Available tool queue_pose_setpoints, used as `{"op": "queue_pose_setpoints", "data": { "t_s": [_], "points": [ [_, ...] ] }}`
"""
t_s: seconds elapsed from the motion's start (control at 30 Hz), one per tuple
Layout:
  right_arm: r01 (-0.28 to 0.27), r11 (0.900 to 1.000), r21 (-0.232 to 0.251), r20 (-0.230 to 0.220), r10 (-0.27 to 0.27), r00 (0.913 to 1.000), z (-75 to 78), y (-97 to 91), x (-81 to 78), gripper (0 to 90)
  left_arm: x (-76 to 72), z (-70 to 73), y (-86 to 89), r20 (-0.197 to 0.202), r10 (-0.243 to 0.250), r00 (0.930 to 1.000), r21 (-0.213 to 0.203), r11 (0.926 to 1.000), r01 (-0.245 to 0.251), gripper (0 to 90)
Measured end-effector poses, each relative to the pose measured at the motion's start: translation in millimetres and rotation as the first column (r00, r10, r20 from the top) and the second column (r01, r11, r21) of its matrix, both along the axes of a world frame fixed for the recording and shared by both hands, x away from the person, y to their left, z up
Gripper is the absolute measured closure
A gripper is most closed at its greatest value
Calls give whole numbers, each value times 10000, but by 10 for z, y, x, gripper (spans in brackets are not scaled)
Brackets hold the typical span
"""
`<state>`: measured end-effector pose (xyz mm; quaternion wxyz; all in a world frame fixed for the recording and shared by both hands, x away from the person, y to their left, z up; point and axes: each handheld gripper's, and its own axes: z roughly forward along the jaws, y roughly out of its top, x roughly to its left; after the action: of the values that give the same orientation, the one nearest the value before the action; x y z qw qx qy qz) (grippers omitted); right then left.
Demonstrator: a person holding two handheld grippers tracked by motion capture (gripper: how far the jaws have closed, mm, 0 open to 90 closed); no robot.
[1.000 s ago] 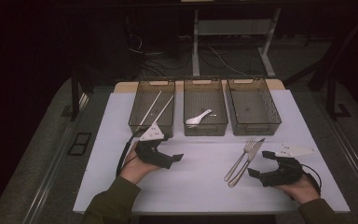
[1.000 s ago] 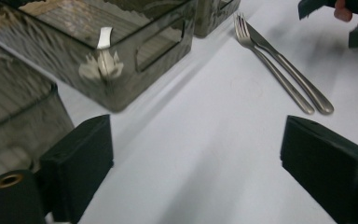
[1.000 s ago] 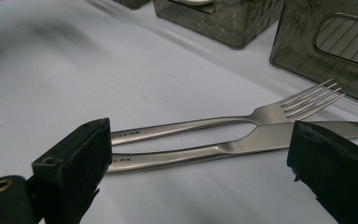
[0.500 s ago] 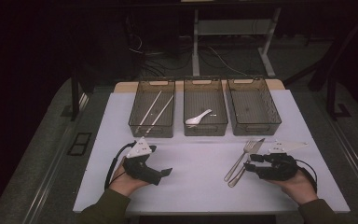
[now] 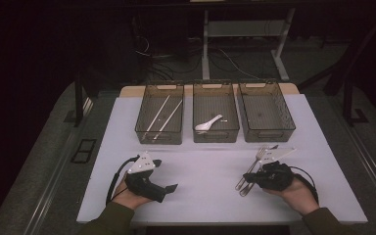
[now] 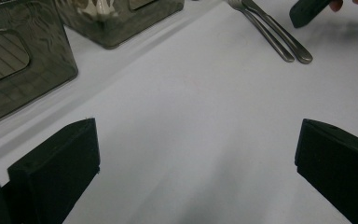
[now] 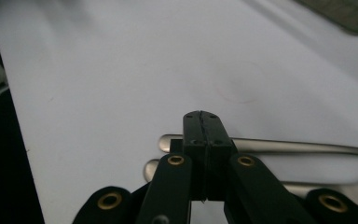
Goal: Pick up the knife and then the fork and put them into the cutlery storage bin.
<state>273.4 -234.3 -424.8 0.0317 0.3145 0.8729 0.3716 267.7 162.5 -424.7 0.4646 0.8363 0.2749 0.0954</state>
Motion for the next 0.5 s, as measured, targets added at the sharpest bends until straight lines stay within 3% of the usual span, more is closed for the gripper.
{"op": "queue_pose_setpoints", "data": {
  "t_s": [0.23,0.5],
  "points": [
    [-683,9955,-660,-234,669,9975,-94,190,-50,896,6,-9,-8,-10,-99,10000,17,9999,99,0],
    [-868,9914,-982,-355,837,9959,-138,244,-66,896,5,-22,-31,-121,-222,9997,93,9997,223,0]
  ]
}}
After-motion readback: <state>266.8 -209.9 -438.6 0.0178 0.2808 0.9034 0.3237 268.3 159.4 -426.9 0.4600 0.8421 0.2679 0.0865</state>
